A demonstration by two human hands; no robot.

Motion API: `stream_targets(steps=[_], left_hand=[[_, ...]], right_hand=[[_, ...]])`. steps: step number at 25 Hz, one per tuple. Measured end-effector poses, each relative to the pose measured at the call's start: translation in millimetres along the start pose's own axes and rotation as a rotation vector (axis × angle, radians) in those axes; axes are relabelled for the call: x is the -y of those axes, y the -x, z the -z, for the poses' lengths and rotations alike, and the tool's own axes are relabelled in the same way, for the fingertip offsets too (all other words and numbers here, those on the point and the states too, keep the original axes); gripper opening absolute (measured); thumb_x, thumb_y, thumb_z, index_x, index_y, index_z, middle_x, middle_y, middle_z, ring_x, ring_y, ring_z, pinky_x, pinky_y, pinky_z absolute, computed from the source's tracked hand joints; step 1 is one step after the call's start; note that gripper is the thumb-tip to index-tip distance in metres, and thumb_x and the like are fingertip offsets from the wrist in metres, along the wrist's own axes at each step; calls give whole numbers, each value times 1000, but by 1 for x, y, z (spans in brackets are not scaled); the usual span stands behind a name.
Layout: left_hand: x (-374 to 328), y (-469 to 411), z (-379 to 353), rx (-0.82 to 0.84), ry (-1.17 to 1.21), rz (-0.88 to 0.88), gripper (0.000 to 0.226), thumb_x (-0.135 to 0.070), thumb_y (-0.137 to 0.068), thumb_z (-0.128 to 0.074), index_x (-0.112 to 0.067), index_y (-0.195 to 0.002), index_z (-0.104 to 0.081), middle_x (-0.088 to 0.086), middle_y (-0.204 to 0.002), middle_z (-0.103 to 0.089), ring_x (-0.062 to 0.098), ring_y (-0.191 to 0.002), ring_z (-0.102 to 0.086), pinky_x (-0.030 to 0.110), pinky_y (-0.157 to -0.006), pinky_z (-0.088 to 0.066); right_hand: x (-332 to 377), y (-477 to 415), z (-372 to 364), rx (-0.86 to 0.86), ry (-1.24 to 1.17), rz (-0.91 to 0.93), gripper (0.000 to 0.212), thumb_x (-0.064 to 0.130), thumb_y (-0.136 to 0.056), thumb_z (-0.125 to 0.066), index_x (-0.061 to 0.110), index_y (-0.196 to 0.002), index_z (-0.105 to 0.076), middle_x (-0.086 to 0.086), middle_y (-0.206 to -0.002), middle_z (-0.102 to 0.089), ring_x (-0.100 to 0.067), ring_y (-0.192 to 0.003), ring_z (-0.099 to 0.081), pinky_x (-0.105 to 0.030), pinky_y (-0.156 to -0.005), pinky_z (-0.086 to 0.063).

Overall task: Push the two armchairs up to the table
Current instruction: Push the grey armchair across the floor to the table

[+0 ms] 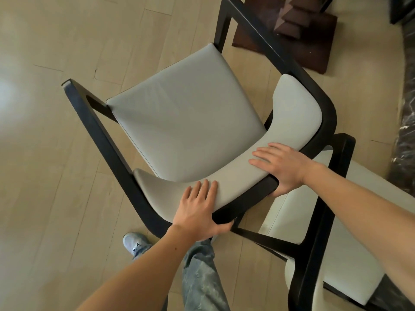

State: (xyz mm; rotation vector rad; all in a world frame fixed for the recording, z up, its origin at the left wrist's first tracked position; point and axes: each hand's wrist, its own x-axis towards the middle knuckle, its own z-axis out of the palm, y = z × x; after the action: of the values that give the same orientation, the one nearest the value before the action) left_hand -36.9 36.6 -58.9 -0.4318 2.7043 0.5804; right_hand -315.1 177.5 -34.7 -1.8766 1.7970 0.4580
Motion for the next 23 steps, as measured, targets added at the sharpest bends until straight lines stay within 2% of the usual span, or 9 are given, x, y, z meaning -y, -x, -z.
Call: stream_targets(steps=[8,11,15,23], left_hand=[[2,2,-2,-64,38,-26,105,-88,-73,-34,-11,-144,-41,11,-140,-53,33,-129,-48,50,-109,-38],[3,3,-3,-76,46,-27,107,-90,-72,-25,-12,-142,-42,11,-138,-55,33,-127,-51,49,-107,-39],[5,3,-7,-73,42,-31,107,-91,-71,-26,-13,-142,-42,9,-137,-56,32,-125,-52,48,-106,-39],[34,29,-6,-74,-39,-91,109,-88,-67,-47,-12,-145,-43,11,-140,-56,32,-128,-53,49,-107,-39]], right_hand=[[2,1,-6,-68,15,-5,101,85,-68,-41,9,-132,-60,-19,-130,-64,-37,-122,-61,-55,-105,-46],[3,1,-8,-87,28,-1,102,85,-68,-40,9,-132,-59,-18,-130,-64,-37,-122,-61,-54,-105,-45],[5,2,-11,-136,32,6,101,85,-66,-42,9,-129,-60,-17,-127,-65,-36,-119,-62,-53,-102,-47],[43,0,-18,-175,-14,-31,99,87,-70,-45,10,-130,-57,-16,-128,-64,-35,-121,-61,-51,-104,-46]])
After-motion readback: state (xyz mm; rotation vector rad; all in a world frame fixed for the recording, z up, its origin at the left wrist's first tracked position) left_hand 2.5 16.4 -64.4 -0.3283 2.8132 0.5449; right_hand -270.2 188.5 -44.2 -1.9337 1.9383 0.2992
